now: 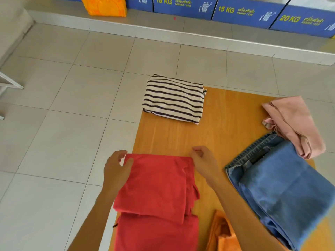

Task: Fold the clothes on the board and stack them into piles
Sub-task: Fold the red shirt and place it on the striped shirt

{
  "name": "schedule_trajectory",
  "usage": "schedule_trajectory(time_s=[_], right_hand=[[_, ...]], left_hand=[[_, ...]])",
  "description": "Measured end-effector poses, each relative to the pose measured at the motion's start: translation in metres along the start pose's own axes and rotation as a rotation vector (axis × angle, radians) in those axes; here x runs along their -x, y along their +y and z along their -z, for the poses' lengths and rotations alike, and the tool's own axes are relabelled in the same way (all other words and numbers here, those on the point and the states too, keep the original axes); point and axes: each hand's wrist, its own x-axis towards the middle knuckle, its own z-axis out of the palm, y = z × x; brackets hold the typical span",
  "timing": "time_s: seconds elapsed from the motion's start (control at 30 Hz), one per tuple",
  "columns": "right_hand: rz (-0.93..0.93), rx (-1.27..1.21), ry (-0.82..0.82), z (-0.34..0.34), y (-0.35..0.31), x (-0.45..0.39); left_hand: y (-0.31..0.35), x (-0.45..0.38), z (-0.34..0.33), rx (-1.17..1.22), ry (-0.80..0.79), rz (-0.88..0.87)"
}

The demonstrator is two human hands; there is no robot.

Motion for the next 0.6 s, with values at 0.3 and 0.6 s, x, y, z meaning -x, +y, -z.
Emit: schedule_trajectory(time_s=[0.3,0.6], right_hand=[[-0.074,0.06,-0.107,-0.02,0.043,0.102],[0.076,0.014,-0.135,-0.027,0.03,0.113]], left_hand=[[-0.032,0.061,0.003,-0.083,-0.069,0.208],[-0.003,0.077,0.0,0.275,-0.302,0.233]])
